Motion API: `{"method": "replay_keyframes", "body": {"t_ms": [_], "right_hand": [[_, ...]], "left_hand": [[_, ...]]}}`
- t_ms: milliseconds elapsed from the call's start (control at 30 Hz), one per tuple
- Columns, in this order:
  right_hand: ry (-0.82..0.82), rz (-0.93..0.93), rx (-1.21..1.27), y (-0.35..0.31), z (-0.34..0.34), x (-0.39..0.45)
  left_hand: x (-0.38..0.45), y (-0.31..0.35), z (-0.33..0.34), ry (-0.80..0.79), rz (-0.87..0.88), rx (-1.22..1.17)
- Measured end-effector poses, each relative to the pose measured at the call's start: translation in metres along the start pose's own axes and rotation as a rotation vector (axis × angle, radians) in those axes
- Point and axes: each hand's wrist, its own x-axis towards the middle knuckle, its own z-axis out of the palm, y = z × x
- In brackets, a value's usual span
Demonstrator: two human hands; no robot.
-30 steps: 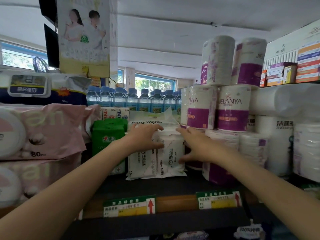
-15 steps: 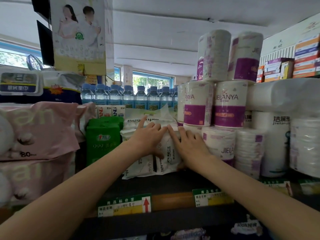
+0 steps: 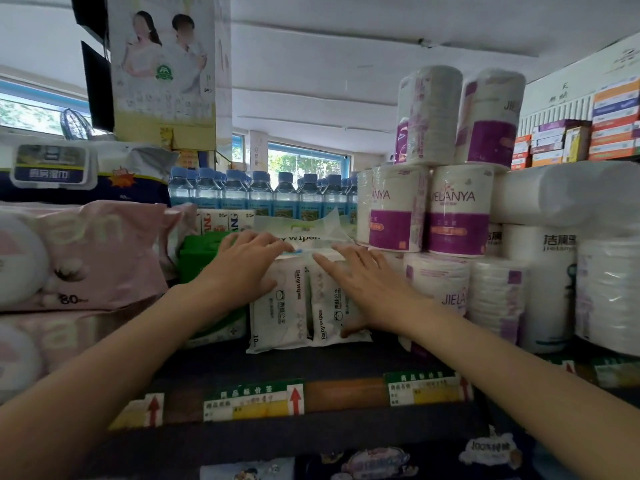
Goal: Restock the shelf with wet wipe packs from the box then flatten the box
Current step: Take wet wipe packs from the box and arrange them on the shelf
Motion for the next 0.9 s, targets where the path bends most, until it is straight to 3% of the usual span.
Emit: {"method": "replay_keyframes", "body": {"t_ms": [100,233,333,433,567,667,767,900], "right_hand": [[0.009,-0.032,-0.015,-0.015,0.001,0.007],[0.195,-0.092,0.148,-0.032,-0.021,0.023],[0.272,-0.155,0.215,-0.047,-0.039,0.048],[0.128,-0.195,0.23,-0.068,-0.045,0.084],[-0.079,-0.211,0.255,-0.091,-0.033,0.128],[-0.169,-0.202,0.34,-0.095,-0.026,0.148],[-0.237,-0.238,0.464,-0.091,-0.036,0.154],[-0.36,-0.244,0.741,-0.069,-0.057,0.152]], "left_hand": [[-0.01,-0.003,0.001,-0.007,-0.013,-0.047],[-0.019,-0.005,0.0,0.091,-0.074,0.079],[-0.03,-0.015,-0.005,-0.054,-0.184,0.297],[-0.04,-0.021,-0.004,-0.221,-0.247,0.46],[-0.029,-0.021,-0.004,-0.205,-0.395,0.437],[-0.011,-0.027,-0.009,-0.292,-0.48,0.394],[0.003,-0.036,-0.015,-0.374,-0.475,0.395],[-0.002,-0.037,-0.009,-0.351,-0.434,0.386]]}}
